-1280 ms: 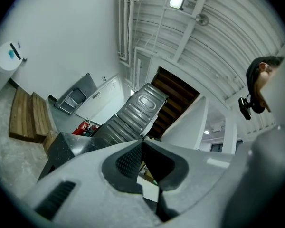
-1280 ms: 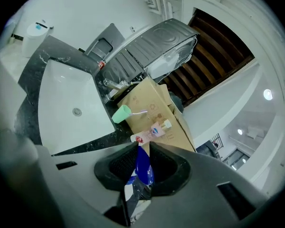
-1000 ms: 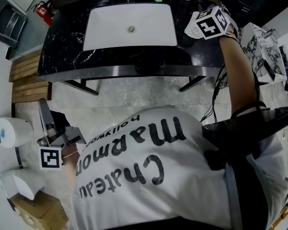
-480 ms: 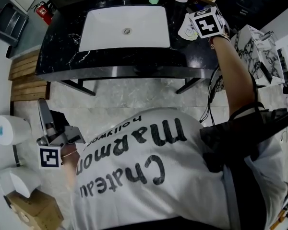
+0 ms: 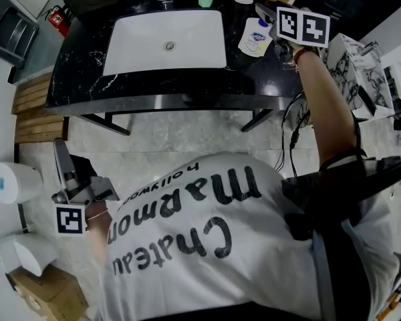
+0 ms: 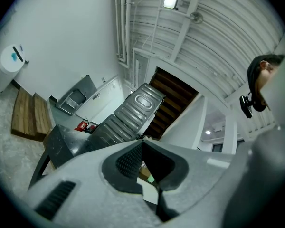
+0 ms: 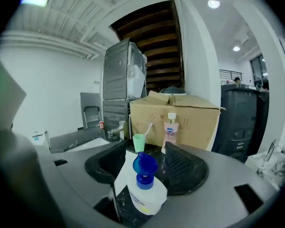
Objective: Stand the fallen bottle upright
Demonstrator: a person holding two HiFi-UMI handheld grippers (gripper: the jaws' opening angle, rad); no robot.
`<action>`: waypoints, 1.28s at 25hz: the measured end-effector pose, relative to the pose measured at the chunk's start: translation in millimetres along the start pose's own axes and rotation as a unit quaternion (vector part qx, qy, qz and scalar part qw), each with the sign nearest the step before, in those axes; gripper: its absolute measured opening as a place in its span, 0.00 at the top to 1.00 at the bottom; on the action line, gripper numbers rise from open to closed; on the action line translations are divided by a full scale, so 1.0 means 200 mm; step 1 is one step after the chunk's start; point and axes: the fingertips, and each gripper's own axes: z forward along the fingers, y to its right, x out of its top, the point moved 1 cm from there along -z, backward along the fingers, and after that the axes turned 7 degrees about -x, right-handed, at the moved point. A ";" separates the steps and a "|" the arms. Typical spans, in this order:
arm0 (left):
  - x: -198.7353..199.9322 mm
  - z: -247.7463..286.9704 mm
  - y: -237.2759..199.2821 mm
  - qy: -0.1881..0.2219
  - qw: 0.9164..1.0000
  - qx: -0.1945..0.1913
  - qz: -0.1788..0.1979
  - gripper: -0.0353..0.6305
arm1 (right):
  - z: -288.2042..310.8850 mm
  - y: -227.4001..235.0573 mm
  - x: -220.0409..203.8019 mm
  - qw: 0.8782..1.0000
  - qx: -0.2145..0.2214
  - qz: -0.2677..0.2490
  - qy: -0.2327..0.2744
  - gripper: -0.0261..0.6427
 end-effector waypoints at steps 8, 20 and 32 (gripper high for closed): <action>-0.12 0.14 0.13 -0.027 0.999 -0.031 -0.006 0.92 | -0.29 0.21 0.01 0.962 0.067 0.250 0.087 0.63; -0.53 0.39 0.49 -0.101 0.988 -0.114 -0.041 0.92 | -0.71 0.57 -0.48 0.958 -0.009 0.286 0.026 0.88; -1.06 0.43 0.82 -0.221 0.961 -0.157 0.056 0.92 | -1.01 0.72 -0.87 0.955 -0.037 0.294 0.024 0.93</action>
